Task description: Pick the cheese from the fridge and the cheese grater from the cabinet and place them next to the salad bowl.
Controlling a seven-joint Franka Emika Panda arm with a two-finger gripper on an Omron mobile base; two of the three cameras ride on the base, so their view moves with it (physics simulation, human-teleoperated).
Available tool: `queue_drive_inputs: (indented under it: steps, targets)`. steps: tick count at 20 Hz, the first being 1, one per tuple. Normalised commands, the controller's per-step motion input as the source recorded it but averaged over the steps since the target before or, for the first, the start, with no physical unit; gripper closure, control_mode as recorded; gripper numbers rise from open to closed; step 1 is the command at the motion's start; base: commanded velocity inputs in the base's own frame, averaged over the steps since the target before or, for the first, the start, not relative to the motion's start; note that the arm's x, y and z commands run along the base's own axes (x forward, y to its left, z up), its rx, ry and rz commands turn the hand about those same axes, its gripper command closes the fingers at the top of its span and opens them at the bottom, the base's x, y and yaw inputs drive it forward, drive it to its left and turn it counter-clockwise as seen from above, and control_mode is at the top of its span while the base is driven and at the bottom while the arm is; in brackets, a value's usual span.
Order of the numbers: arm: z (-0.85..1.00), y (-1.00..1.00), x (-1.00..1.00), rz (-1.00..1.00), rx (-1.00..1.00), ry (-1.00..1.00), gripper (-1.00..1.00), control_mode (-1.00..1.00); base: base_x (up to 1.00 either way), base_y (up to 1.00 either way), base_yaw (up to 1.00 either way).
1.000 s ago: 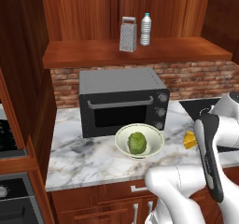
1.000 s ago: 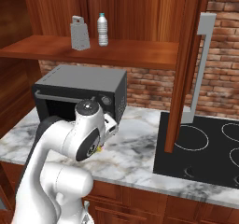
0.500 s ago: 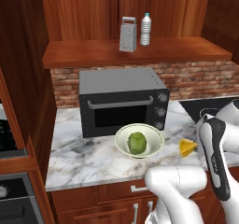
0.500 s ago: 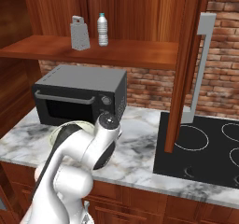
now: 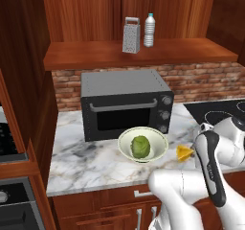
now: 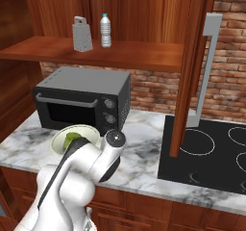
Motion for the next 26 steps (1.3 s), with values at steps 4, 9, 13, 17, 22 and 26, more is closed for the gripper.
queue_drive_inputs:
  steps: [4, 9, 13, 17, 22, 26]
  targets:
    - [-0.47, -0.05, 0.32, 0.11, 0.04, -0.04, 1.0, -1.0, 0.0, 0.0, 0.0]
    - [-0.2, 0.0, 0.31, 0.14, 0.09, 0.02, 1.0, -1.0, 0.0, 0.0, 0.0]
    - [-0.11, 0.0, 0.4, 0.07, 0.08, 0.01, 1.0, -1.0, 0.0, 0.0, 0.0]
    - [-0.08, 0.0, 0.53, 0.02, 0.04, 0.03, 1.0, -1.0, 0.0, 0.0, 0.0]
    - [-0.05, 0.0, 0.47, 0.04, 0.03, 0.1, 1.0, -1.0, 0.0, 0.0, 0.0]
    - [-0.02, 0.0, 0.37, 0.05, 0.03, 0.17, 1.0, -1.0, 0.0, 0.0, 0.0]
